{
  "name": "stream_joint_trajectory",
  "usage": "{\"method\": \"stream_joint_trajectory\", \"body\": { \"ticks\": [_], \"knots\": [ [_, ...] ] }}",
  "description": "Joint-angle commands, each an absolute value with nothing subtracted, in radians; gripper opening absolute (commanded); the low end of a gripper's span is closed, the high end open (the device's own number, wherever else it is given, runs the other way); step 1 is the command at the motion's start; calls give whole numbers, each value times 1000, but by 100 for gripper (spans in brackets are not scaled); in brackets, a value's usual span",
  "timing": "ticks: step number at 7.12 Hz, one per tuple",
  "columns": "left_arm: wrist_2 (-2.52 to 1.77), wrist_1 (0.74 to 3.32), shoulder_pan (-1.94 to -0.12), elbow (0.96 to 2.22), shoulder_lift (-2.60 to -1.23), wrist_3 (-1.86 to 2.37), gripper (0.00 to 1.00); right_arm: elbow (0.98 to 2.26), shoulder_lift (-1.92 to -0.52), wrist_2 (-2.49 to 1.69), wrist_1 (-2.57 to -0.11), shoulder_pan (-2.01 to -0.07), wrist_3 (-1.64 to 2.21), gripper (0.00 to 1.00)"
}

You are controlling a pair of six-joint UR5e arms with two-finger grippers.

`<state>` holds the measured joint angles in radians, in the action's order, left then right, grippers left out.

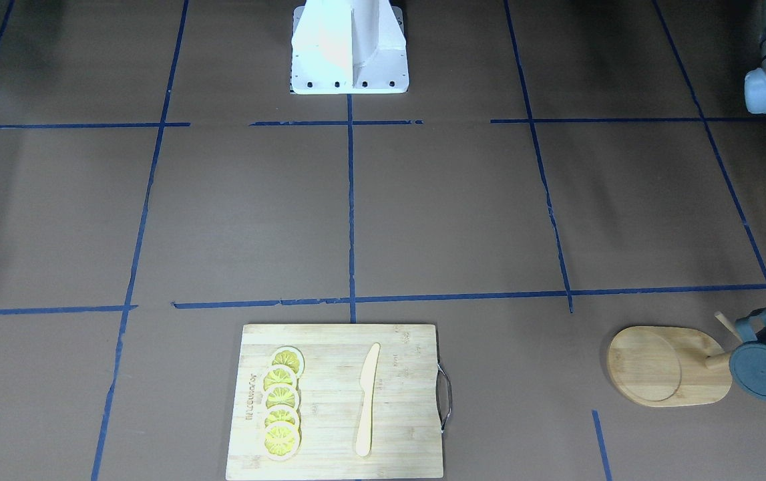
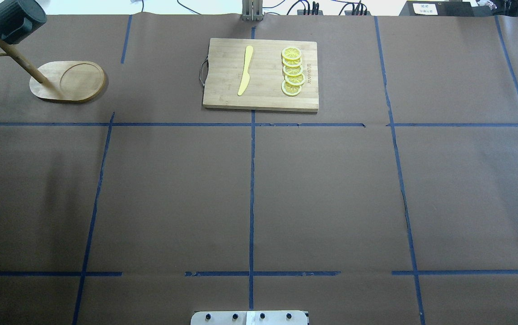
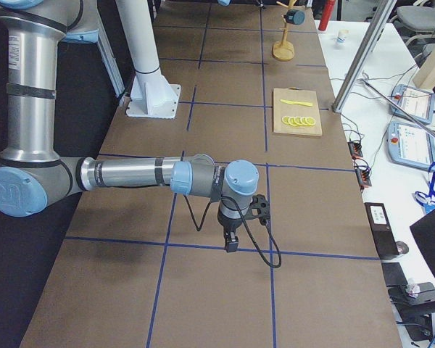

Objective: Hang cup on storage rack
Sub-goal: 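Open the left gripper and leave the mug hanging on the peg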

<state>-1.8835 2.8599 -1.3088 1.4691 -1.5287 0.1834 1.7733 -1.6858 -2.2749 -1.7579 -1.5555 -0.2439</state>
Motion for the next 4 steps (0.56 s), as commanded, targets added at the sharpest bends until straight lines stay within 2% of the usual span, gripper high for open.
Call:
{"method": "stream_joint_trajectory", "body": {
  "ticks": [1,3,4],
  "knots": [
    [-1753,2597,-1390,1531,-1529,-156,100,1773,-1686,-2276,-1758,-1555,-244,100],
    [-1420,2475,-1390,1543,-1519,-462,100,1773,-1686,-2276,-1758,-1555,-244,100],
    [-1417,2391,-1390,1549,-1496,-463,100,1775,-1687,-2278,-1758,-1555,-242,100]
  ]
}}
